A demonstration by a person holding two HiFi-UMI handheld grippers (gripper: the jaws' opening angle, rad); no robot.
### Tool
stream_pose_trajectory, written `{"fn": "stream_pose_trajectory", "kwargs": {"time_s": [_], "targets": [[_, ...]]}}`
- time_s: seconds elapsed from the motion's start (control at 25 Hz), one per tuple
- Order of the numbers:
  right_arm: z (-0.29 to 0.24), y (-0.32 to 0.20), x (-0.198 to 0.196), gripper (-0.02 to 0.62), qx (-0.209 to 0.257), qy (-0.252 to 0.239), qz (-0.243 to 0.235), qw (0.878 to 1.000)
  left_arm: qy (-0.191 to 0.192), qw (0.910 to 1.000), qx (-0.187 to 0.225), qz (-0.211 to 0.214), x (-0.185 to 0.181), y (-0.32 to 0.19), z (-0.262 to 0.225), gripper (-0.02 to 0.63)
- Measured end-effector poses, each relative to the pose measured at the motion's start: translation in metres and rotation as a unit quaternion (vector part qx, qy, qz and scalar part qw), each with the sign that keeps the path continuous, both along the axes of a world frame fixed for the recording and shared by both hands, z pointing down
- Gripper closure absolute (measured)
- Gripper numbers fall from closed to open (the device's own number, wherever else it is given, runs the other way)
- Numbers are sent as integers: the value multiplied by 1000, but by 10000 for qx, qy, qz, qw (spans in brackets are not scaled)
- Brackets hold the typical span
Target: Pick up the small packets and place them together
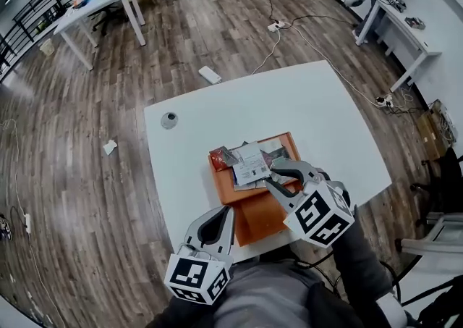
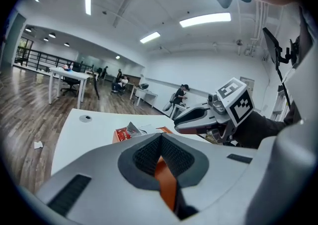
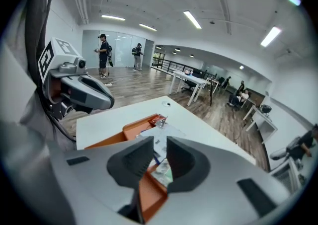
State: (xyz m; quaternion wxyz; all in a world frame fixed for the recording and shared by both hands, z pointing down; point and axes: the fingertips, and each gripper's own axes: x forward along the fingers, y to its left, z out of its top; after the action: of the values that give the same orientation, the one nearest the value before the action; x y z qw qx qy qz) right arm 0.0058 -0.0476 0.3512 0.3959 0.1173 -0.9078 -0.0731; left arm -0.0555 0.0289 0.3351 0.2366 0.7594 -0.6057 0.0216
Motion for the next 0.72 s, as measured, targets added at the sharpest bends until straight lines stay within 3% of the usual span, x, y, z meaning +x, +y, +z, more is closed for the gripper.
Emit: {"fn": "stream_pose_trajectory", "kwargs": {"time_s": [0.08,0.2,0.24,0.44,0.72], "targets": [[6,17,6,529,-59,-195,265,9994,-56,9999,-24,117,5,6,3,606],[3,39,13,533,40,-914,906,9917,-140,9995,-24,281,14,12,8,606],[2,46,14,580,55,-1132,1044,9881,-161,9993,-13,350,17,13,9,606],[-4,72,10,591,105,-1558,1158,9809,-268,9977,60,623,34,20,3,606],[-19,79,5,591,287,-1853,1301,9736,-389,9970,193,647,32,25,-6,606]]}}
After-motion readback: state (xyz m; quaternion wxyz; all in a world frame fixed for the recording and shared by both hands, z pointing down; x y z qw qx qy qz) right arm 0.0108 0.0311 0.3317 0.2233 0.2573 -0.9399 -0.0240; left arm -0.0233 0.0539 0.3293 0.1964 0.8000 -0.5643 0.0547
